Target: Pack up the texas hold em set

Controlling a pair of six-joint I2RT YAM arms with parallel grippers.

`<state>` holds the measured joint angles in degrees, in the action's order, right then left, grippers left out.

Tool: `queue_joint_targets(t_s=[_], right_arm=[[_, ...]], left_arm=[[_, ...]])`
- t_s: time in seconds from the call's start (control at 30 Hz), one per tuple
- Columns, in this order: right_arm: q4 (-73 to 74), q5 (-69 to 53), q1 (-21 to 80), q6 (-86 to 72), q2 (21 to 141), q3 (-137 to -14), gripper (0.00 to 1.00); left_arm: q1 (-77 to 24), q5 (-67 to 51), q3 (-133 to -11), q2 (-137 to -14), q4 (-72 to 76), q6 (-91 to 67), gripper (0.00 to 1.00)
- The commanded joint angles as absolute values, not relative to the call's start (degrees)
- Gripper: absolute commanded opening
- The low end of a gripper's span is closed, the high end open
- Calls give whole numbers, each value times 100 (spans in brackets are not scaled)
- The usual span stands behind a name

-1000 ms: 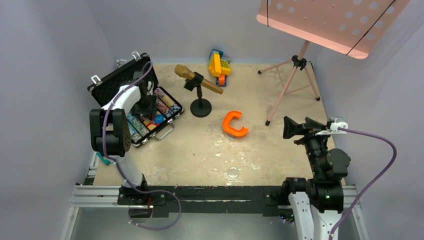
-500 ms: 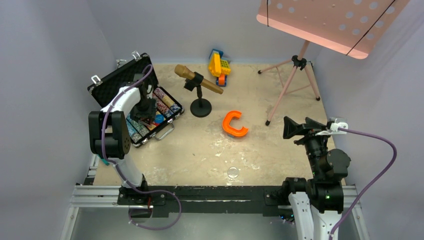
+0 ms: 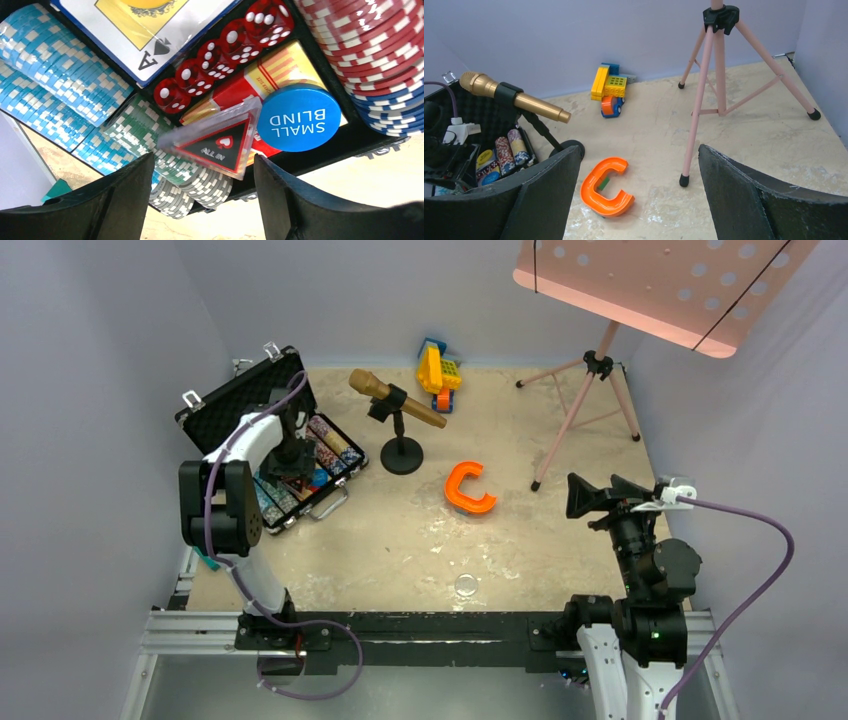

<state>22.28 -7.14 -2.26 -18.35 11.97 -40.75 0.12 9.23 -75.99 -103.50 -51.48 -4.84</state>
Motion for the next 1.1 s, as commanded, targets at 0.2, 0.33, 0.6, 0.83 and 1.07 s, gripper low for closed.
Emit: queue_joint_targets(t_s=[0.2,0.33,0.6,0.83,1.07], right_arm=[[2086,-756,-193,-1771,1143,-4088,91],[2092,-747,-193,-1774,1143,-4088,91],[2100,-723,-193,-1768,1143,-4085,91],[2106,-684,-194,-1766,1150,-4086,91],[2086,-704,-193,-1767,1197,-4079,91]], left_arm=[[-130,989,-7606,-10116,-5016,-422,85],[-192,1079,-7558,-9942,-4939,-429,85],[-858,1540,-7114,-8780,-4519,-543,84],[-2090,1824,-6363,-7326,-4544,-1502,84],[-3399,1861,-5426,-6218,-4458,-2794,82]])
